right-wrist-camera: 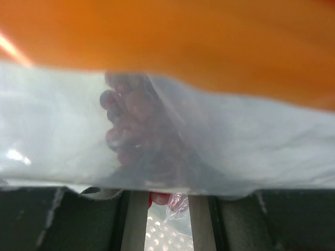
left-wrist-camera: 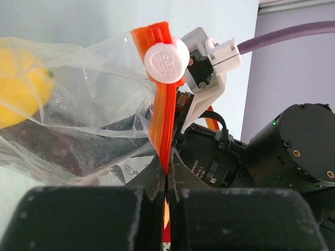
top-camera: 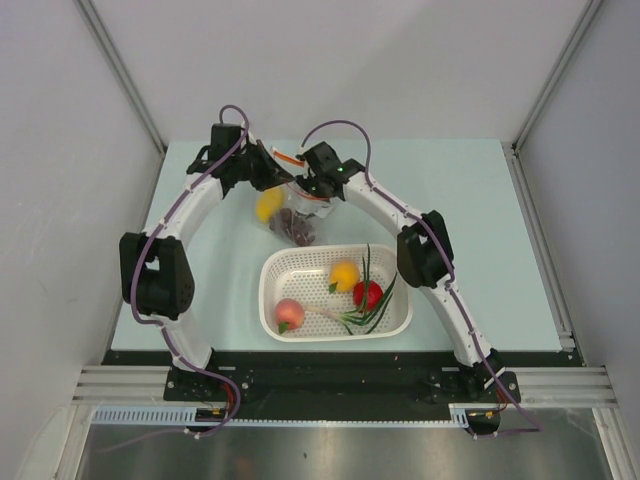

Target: Open the zip-top bag and remove the fake food

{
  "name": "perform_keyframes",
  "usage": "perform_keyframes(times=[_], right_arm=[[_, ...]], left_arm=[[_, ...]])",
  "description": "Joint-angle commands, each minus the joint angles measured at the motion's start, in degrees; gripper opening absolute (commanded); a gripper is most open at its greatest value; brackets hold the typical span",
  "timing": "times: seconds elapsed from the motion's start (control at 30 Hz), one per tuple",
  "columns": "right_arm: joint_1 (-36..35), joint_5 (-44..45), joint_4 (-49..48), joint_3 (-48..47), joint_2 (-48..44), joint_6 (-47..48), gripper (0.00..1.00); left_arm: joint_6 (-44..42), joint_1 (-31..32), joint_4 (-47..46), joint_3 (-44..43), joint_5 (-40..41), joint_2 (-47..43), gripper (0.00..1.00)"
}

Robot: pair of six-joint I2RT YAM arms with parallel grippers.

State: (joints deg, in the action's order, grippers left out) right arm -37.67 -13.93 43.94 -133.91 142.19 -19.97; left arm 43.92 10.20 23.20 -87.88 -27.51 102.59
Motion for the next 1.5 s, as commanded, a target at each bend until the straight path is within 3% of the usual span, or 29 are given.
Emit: perform_keyframes(times=[0.0,0.27,0.5,0.67,0.73,0.83,1.07,1.3,1.47], right_arm=[[-0.91,0.31,0.62,-0.48,-2.53,1.16,0.37],[-1.53,-3.55,0.62,-1.28,-1.92,0.02,0.42],[-2.41,-6.10,-1.40,0.49,0.45,0.98,0.65],[-1.09,-6.11,-0.27,-4.69,4.93,-0.60,0.65],[-0.91,-6.72,-0.35,-6.02,5.90,-1.74,0.63],[-1.09,-7.16,-2.37,-5.40,5.55,-2.62,0.51],[-1.53,-8.83,-5.88,-6.19,2.66,-3.41,0.15],[-0.91,-9.36,-7.20,-6.45,-0.95,-7.28,0.01],[-0.21,-9.18,-7.82,-8.56,-2.44,-9.21,0.00]], left_arm=[[-2.96,-0.70,0.09,-1.42,0.88,-1.86,0.00],[-3.58,-0.62,0.09,-0.37,1.67,-3.36,0.00],[-2.88,-0.62,-1.40,1.12,0.35,-3.36,0.00],[-3.05,-0.79,-0.62,2.36,-0.09,-2.74,0.00],[-2.96,-0.97,-0.26,2.10,-0.62,-2.48,0.00],[-3.05,-1.05,-0.08,2.01,-0.35,-2.48,0.00],[-3.40,-1.84,0.79,0.95,-0.18,-1.77,0.00],[-4.46,-3.08,2.46,0.51,0.70,-2.04,0.00],[-4.72,-3.43,3.60,-0.36,0.79,-1.78,0.00]])
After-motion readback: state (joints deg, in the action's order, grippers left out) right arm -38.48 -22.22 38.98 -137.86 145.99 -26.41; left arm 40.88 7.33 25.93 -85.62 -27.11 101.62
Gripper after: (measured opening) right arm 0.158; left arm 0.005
